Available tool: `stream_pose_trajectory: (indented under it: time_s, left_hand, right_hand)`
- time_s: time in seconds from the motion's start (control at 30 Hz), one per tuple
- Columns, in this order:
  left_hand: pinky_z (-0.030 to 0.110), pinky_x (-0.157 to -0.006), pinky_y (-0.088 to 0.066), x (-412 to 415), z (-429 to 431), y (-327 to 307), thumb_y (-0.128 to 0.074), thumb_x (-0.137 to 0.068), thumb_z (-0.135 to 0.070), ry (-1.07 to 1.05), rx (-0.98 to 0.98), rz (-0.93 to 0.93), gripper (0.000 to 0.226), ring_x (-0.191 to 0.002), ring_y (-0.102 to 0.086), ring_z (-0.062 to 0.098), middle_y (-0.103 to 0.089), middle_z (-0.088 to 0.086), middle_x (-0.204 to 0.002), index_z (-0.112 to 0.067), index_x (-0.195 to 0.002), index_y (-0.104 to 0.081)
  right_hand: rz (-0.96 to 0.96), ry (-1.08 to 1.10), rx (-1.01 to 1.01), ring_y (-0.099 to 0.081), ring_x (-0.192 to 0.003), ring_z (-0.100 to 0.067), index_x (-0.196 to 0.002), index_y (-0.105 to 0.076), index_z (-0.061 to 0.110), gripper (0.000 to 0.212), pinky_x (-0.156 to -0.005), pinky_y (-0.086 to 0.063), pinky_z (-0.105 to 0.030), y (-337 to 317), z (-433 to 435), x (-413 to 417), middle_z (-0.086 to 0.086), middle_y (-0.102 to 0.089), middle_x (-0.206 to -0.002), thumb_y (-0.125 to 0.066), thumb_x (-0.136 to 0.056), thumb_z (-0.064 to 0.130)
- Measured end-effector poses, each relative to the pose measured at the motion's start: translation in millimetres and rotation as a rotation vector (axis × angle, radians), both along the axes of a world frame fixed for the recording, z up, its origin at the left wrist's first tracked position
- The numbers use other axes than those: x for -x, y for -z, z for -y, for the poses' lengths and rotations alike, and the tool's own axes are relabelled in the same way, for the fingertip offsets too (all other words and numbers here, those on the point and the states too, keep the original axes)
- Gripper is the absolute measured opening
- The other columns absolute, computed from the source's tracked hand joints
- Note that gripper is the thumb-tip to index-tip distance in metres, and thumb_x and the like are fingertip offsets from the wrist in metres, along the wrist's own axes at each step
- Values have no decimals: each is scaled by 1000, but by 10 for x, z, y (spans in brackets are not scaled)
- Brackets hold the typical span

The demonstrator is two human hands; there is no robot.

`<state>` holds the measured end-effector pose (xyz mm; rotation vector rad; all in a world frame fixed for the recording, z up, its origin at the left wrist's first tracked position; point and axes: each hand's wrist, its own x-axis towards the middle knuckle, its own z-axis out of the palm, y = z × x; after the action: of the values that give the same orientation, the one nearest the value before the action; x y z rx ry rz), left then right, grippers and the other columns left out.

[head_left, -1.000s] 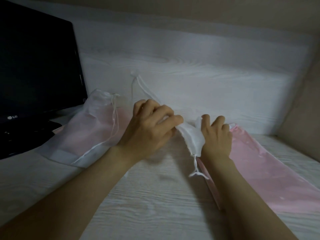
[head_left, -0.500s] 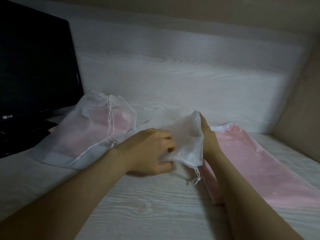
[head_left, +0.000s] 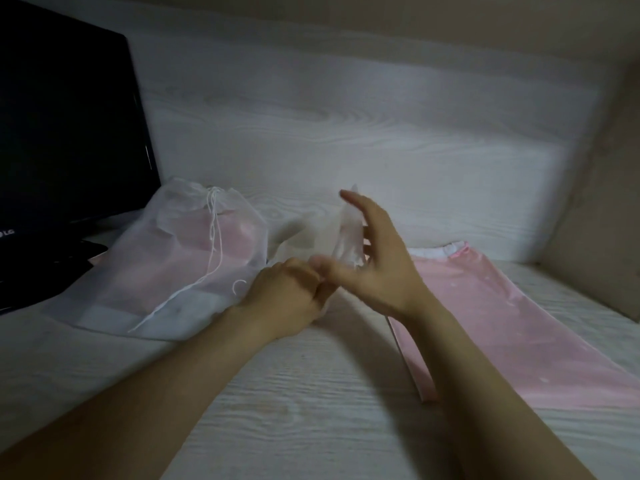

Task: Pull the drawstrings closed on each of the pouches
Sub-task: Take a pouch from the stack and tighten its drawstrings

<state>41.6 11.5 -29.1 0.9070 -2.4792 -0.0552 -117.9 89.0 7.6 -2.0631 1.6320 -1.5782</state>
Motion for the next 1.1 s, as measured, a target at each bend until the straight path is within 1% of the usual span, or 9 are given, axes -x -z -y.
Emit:
stream_pose_trajectory:
  time_s: [0.1,0.3,0.43,0.5,0.6,0.7,0.87,1.0,1.1]
  left_hand:
    - [37,-69,-55,-56,41,-10,-33,-99,-61,17,-62,-50,37,-80,-68,19,-70,-8,-88,-33,-97,-57]
    - [33,-72,-56,-119,80,-48,-57,-92,-70,-33,-6,-109,40,-83,-66,7,-68,-18,-91,-37,-113,-62]
    - [30,-79,-54,-198,140,-69,-63,-86,-74,-61,25,-100,51,-93,-65,8,-70,-16,-106,-35,-119,-67]
    - [32,-84,-48,-229,209,-65,-64,-88,-73,-113,99,-83,52,-101,-64,15,-71,-10,-111,-29,-115,-71]
    - [40,-90,-48,-257,280,-47,-58,-96,-66,-214,153,17,45,-108,-60,26,-65,0,-114,-25,-111,-71]
    - [45,-90,-48,-273,323,-25,-54,-105,-45,-318,176,-3,30,-111,-51,33,-54,7,-123,-21,-119,-65]
    - [52,-76,-54,-284,371,-46,-48,-110,-26,-305,102,-251,16,-88,-61,39,-48,14,-112,-11,-116,-49]
    - [52,-78,-59,-306,463,-49,-44,-111,-38,-360,-95,-415,21,-86,-69,38,-70,11,-100,-17,-112,-48]
    - [44,-67,-62,-299,478,-86,-53,-110,-35,-248,-283,-719,22,-66,-74,26,-73,6,-71,-14,-112,-54]
  right_hand:
    - [-178,-1,-69,-32,-152,-12,-148,-42,47,96,-112,-46,-37,48,51,17,7,-28,-164,-93,-67,46]
    - [-141,138,113,-65,-93,2,-135,-64,33,60,-75,-52,-11,100,115,72,8,-59,-128,-87,-81,43]
    - [-94,226,217,-69,-62,-7,-130,-63,25,46,-68,-55,-21,126,164,111,5,-68,-112,-81,-89,36]
    - [-24,289,264,-69,-61,-8,-124,-64,24,33,-66,-55,-26,128,189,158,6,-69,-108,-76,-94,30]
    - [58,362,309,-66,-71,-14,-117,-67,19,21,-63,-43,-8,125,203,216,2,-69,-103,-71,-97,22]
    - [139,438,298,-66,-75,-9,-116,-68,17,17,-65,-41,-5,116,206,236,0,-69,-97,-68,-99,22]
    - [301,515,284,-62,-74,-6,-113,-67,21,16,-65,-41,-12,77,180,261,8,-68,-84,-62,-99,27]
    - [477,462,232,-52,-57,-9,-104,-68,22,10,-62,-44,-27,58,144,280,5,-60,-64,-62,-98,26]
    - [881,254,80,-36,-48,-12,-94,-68,18,4,-46,-36,-26,-8,113,317,8,-44,-54,-65,-96,18]
